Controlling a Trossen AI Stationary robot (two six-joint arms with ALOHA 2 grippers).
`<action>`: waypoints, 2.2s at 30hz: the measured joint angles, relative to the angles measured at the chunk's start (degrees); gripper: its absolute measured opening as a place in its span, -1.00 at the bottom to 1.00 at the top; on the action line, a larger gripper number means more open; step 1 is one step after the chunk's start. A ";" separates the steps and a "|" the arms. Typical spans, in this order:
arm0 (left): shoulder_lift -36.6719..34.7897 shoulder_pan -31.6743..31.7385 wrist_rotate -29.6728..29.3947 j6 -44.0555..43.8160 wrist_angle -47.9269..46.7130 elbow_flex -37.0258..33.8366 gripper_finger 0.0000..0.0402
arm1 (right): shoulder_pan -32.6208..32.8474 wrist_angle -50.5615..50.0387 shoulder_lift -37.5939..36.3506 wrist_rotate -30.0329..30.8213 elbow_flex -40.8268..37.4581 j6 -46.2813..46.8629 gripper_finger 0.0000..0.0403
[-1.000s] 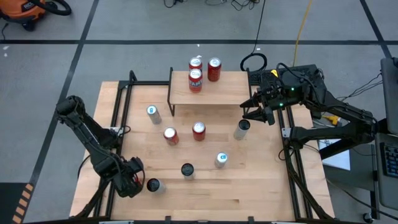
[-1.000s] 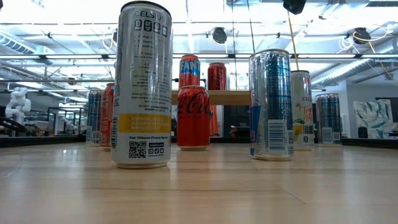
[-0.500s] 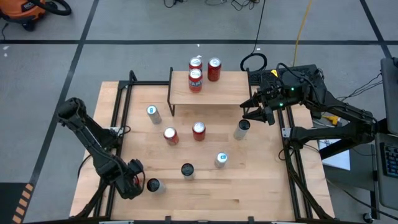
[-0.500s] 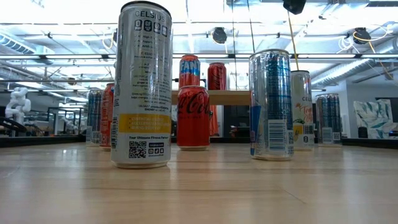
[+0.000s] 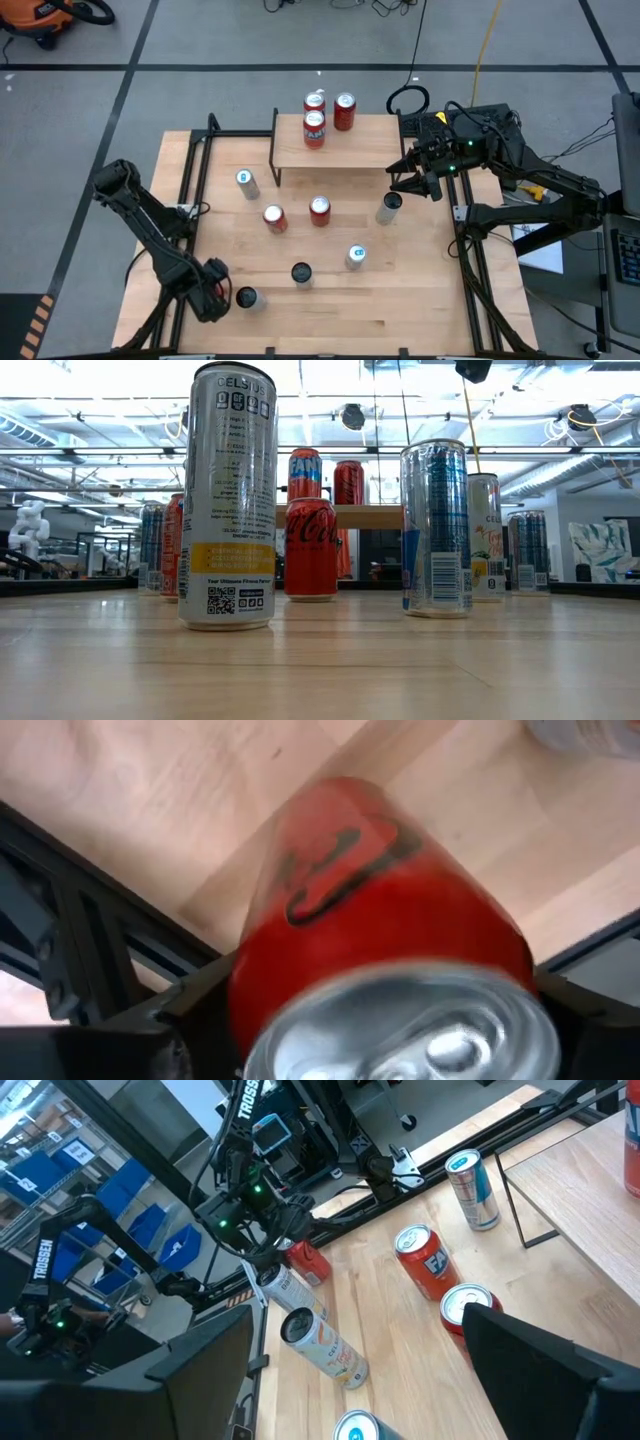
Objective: Place canned beverage on shelf
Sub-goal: Put the bottom red-black soda can on the shelf aligned with the other red-black soda can
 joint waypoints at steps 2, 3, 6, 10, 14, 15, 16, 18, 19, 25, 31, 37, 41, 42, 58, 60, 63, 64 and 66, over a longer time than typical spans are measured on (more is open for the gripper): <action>0.02 0.02 -0.01 -0.11 -0.18 0.69 0.50 | 0.01 0.02 0.00 0.00 0.00 0.01 0.68; 0.02 0.04 -0.03 -0.12 -0.20 1.03 0.47 | 0.00 0.02 0.00 0.00 0.00 0.02 0.68; 0.02 0.54 0.24 -0.13 -0.08 1.82 0.41 | 0.02 0.04 0.00 0.00 0.01 0.02 0.68; -0.15 1.61 1.53 -0.17 -0.29 2.40 0.43 | 0.02 0.28 0.17 0.00 0.01 -0.04 0.68; -0.89 3.12 3.51 -2.35 -0.93 3.61 0.44 | 0.01 0.26 0.69 -0.10 0.01 -0.27 0.68; -1.26 3.43 3.69 -3.37 -1.20 4.03 0.44 | 0.02 0.28 0.82 -0.14 0.01 -0.47 0.68; -1.64 3.74 3.84 -4.71 -1.85 4.64 0.44 | 0.01 0.28 0.94 -0.17 0.01 -0.57 0.68; -2.60 4.37 3.85 -7.65 -4.84 6.14 0.44 | 0.02 0.28 1.14 -0.22 0.01 -0.55 0.68; -3.18 4.68 3.86 -9.12 -6.66 6.84 0.44 | 0.05 0.24 1.14 -0.22 0.01 -0.15 0.68; -6.91 6.46 3.71 -13.71 -14.31 12.13 0.44 | 2.22 0.88 1.14 -0.24 0.01 2.29 0.68; -11.61 8.42 -3.29 -21.73 -18.65 17.90 0.44 | 6.45 6.21 2.17 0.63 0.03 5.83 0.68; -15.23 10.16 -17.02 -24.48 -18.85 22.15 0.44 | 13.73 11.62 4.87 11.74 0.03 3.32 0.68; -16.31 11.65 -22.84 -23.67 -17.89 23.72 0.44 | 18.28 16.33 8.33 18.57 0.04 -1.42 0.68; -16.54 12.06 -24.10 -23.57 -17.50 23.85 0.44 | 19.35 17.50 9.29 19.98 0.12 -2.35 0.68; -16.60 19.34 -39.11 -16.90 -1.91 23.89 0.45 | 26.99 4.57 35.07 29.90 25.30 -23.16 0.68; -16.21 20.16 -40.03 -15.79 -0.36 23.89 0.45 | 26.99 2.44 37.88 29.74 29.45 -24.15 0.68; -15.42 21.34 -40.11 -13.67 1.30 23.87 0.45 | 27.02 1.35 41.62 29.13 34.89 -24.88 0.68; -15.12 21.70 -40.08 -13.20 1.89 23.87 0.45 | 27.02 1.19 42.90 28.49 36.49 -25.29 0.68; -14.70 22.29 -39.90 -12.43 3.03 23.87 0.45 | 27.02 0.29 45.25 28.24 39.61 -26.52 0.68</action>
